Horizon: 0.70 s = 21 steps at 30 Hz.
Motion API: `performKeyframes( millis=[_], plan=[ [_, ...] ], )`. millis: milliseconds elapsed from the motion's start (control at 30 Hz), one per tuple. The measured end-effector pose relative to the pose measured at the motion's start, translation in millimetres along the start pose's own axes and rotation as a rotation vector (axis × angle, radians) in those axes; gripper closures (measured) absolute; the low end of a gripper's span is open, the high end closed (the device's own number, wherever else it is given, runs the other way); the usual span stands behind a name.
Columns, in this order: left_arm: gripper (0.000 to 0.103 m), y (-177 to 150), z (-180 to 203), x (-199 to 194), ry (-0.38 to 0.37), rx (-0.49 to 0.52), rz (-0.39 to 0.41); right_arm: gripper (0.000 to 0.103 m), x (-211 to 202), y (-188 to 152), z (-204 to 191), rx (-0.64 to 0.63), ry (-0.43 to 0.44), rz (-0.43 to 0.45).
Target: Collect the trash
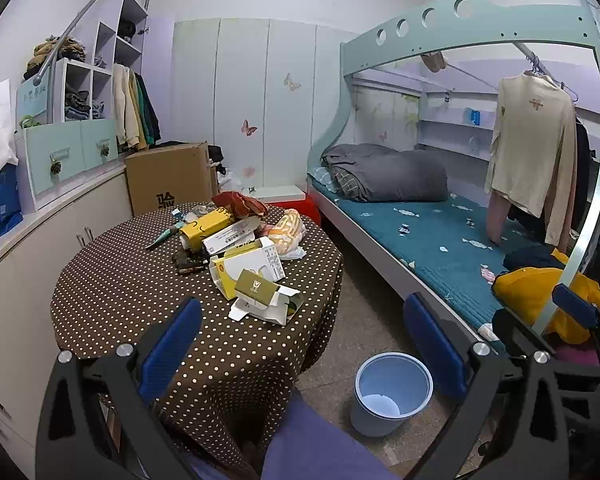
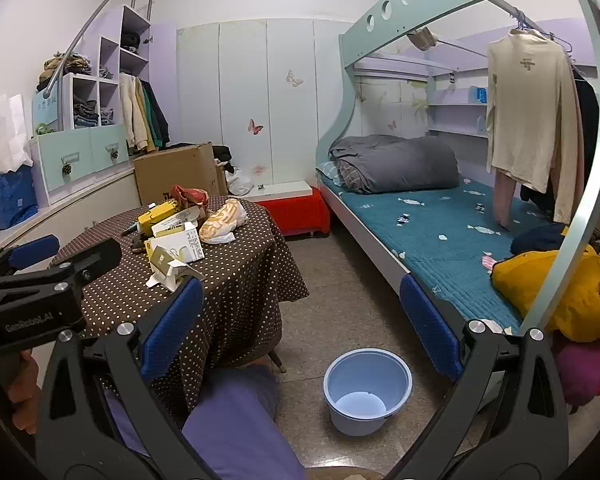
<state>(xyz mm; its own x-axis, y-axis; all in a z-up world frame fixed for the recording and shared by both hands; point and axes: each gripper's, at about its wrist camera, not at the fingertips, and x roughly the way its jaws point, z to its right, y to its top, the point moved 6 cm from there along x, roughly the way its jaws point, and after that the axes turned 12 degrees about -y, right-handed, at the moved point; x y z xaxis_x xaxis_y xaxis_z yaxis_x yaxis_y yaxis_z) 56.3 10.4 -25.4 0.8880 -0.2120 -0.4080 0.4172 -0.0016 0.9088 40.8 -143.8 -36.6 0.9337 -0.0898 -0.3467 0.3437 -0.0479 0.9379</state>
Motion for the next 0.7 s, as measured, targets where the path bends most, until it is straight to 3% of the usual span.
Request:
performKeyframes(
  millis=[700],
  plan=[
    [0.004, -1.9, -4.7, 1.8, 0.010, -0.009, -0.001, 0.006, 1.6, -1.4, -3.5, 0.000, 0.005, -0.008]
  ],
)
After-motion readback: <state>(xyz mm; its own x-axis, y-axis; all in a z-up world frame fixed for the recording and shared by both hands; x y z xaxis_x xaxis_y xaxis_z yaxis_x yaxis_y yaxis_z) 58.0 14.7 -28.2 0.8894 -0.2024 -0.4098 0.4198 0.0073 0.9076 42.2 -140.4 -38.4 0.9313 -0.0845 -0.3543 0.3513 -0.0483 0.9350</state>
